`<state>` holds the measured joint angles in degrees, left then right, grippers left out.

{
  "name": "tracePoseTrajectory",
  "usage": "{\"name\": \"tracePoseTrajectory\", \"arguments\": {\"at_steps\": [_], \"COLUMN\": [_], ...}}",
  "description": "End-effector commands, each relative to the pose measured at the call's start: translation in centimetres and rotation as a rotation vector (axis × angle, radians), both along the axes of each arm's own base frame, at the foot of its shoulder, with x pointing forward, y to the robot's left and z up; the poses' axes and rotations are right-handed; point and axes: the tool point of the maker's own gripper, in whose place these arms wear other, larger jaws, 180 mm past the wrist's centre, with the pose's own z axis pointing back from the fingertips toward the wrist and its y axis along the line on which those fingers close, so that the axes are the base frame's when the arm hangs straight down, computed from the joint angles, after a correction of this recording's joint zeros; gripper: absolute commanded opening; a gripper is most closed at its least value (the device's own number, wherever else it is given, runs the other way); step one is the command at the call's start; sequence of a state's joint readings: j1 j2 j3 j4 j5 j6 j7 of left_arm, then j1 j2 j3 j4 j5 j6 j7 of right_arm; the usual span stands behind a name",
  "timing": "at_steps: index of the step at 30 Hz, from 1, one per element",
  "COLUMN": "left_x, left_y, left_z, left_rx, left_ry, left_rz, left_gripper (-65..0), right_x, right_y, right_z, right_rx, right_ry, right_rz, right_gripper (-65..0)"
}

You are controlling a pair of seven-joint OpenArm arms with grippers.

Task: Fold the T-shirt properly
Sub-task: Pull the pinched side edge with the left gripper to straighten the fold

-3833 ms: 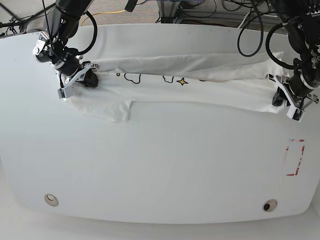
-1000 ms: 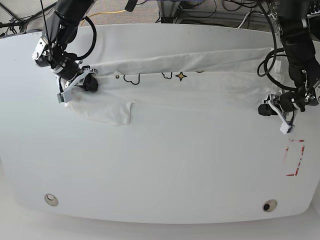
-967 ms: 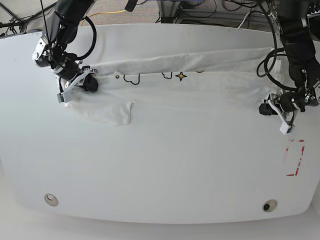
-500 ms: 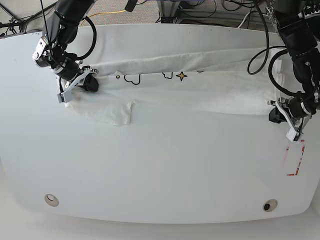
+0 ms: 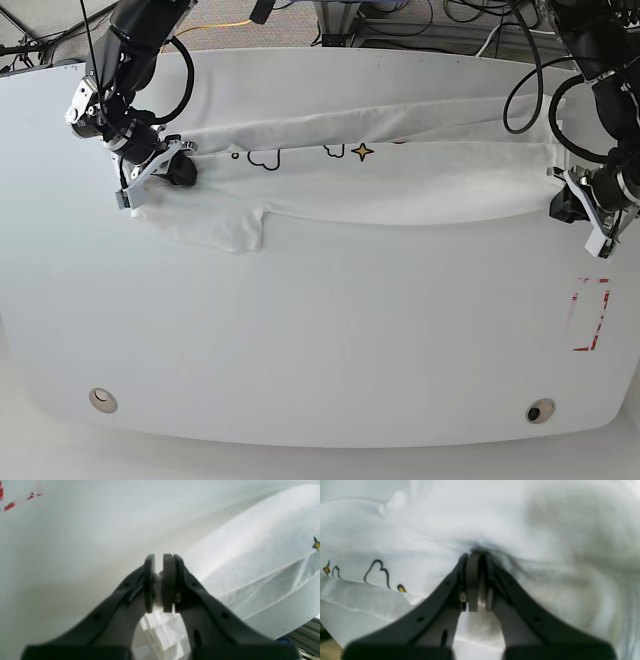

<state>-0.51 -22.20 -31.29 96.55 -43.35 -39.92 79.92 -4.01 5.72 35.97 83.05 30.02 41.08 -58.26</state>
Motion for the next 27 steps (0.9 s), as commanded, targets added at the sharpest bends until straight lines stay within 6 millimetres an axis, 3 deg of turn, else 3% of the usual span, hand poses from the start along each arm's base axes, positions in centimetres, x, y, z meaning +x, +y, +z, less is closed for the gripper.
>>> {"name": "tracePoseTrajectory", "arguments": {"at_steps": [1,5,8,14,18,27], "left_x": [-0.3,-2.0,-4.0,-5.0,-6.0,-5.2], "left_y": [0.9,1.0,2.1,3.1,3.3,4.4], "left_z": [1.3,0.0,-1.2,-2.2,-3.4,-2.6], "left_rx": [0.039,0.044,0.051,0.038,0.024,0.08], "left_ry": [-0.03,0.017,0.067,0.107,0.151,0.149], "left_rz": [0.006,0.007,0.043,0.077,0.087,0.079], "left_gripper": [-61.9,-61.9,-61.8,-60.8,-54.4,-30.6], "right_x": [-1.5,-1.5,-1.7,-1.5,-1.7,-1.6], "right_y": [-1.0,-0.8,-0.9,-0.8,-0.9,-0.8], "right_z": [-1.4,-1.4,-1.5,-1.4,-1.6,-1.6], "right_rx": [-0.061,-0.055,-0.06,-0.054,-0.054,-0.047], "right_ry": [0.098,0.096,0.102,0.095,0.104,0.103], "right_rz": [0.01,0.011,0.01,0.013,0.01,0.009], "right_gripper": [-61.2,-61.2,-61.2,-61.2,-61.2,-61.2]}}
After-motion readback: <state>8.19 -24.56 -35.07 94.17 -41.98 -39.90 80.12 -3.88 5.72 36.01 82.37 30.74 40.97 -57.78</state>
